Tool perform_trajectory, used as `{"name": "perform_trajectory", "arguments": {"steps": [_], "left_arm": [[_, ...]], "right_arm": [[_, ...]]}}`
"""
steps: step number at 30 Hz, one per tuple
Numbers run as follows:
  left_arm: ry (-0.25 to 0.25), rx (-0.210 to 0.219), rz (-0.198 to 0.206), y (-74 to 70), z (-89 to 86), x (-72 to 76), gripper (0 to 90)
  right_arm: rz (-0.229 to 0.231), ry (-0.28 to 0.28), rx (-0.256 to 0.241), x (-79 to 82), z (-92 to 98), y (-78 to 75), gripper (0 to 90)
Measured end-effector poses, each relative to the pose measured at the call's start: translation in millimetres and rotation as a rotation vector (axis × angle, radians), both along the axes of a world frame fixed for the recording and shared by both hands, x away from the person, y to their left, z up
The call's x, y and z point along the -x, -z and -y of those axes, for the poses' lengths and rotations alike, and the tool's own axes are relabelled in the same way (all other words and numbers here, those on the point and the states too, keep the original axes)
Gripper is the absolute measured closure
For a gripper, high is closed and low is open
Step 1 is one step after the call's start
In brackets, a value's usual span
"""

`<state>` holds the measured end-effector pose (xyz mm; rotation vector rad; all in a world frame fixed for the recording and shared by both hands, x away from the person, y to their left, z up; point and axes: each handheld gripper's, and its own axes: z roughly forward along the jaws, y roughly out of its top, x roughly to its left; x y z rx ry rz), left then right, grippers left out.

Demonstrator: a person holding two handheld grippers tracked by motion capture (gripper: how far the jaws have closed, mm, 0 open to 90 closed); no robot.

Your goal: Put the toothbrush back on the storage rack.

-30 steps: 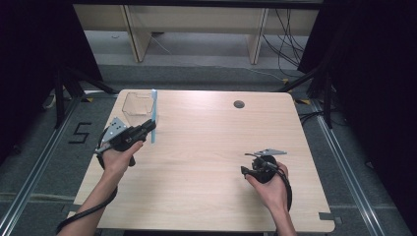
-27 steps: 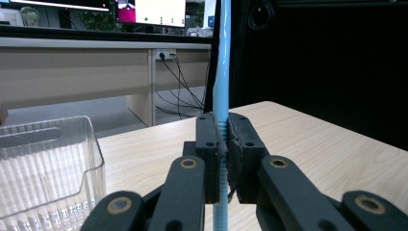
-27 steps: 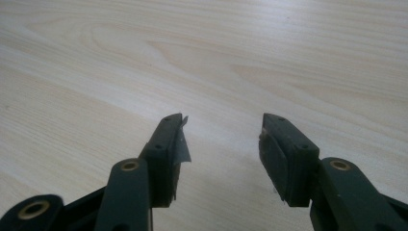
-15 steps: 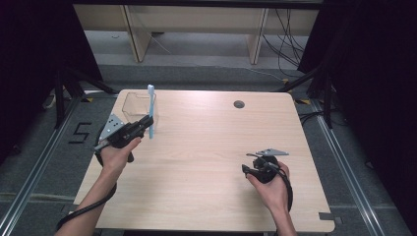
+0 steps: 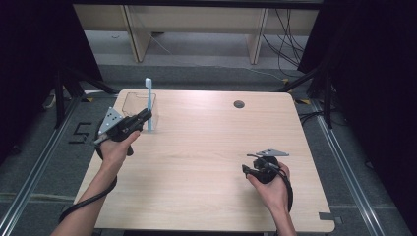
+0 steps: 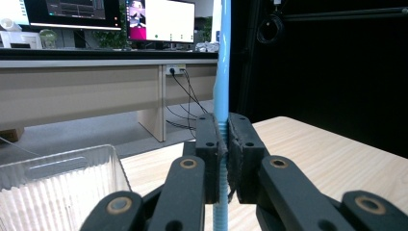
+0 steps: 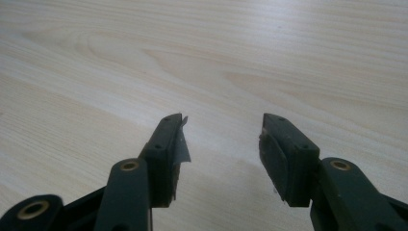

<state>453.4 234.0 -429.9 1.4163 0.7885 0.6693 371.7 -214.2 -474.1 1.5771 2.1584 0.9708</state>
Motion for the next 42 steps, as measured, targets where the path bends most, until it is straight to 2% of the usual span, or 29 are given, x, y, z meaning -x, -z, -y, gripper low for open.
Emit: {"name": "perform_trajectory", "arguments": {"steps": [13, 15, 16, 20, 23, 24, 26, 27, 31, 32, 34, 35, 36, 42], "left_arm": [[-0.028, 0.012, 0.004, 0.9, -4.1, -19.6, 83.4], [-0.033, 0.010, 0.007, 0.4, -4.7, -22.8, 83.4], [-0.036, 0.013, 0.006, 0.3, -4.7, -23.8, 83.4], [-0.047, 0.016, 0.012, -0.7, -6.3, -29.1, 83.4], [-0.052, 0.012, 0.015, -1.9, -7.5, -31.3, 83.4], [-0.055, 0.010, 0.018, -2.4, -7.6, -32.1, 83.4], [-0.059, 0.006, 0.021, -3.5, -7.8, -34.2, 83.4], [-0.059, 0.006, 0.023, -3.9, -8.1, -35.5, 83.4], [-0.063, 0.004, 0.026, -5.4, -8.0, -40.5, 83.4], [-0.066, 0.003, 0.026, -5.7, -8.2, -42.4, 83.4], [-0.070, 0.000, 0.026, -6.4, -8.5, -47.5, 83.4], [-0.070, 0.000, 0.026, -6.4, -8.5, -47.5, 83.4], [-0.074, 0.004, 0.027, -7.1, -9.3, -51.0, 83.4], [-0.083, 0.004, 0.023, -7.6, -11.9, -58.1, 83.4]], "right_arm": [[-0.003, 0.006, -0.001, 0.4, 0.6, 0.2, 51.2], [0.000, 0.002, 0.000, -0.1, 1.6, 0.6, 51.2], [0.024, -0.011, 0.010, -1.6, 3.1, 1.7, 51.2], [0.002, 0.009, 0.003, 0.4, 2.0, 0.1, 51.1], [0.010, 0.009, -0.001, 0.2, 2.8, 0.0, 51.2], [0.032, -0.011, 0.009, -1.0, 4.5, 0.9, 51.1], [0.033, -0.011, 0.008, -1.6, 4.6, 1.4, 51.2], [0.005, 0.015, -0.003, 0.2, 2.5, 0.6, 51.2], [0.005, 0.011, -0.005, 0.2, 2.4, 0.4, 51.2], [0.032, -0.012, 0.003, -1.6, 4.3, 1.4, 51.2], [0.033, -0.010, 0.007, -1.7, 4.5, 1.5, 51.2], [0.033, -0.010, 0.007, -1.7, 4.5, 1.5, 51.2], [0.006, 0.015, -0.004, 0.0, 2.9, 0.8, 51.1], [0.006, 0.014, -0.007, -0.2, 2.8, 1.1, 51.1]]}}
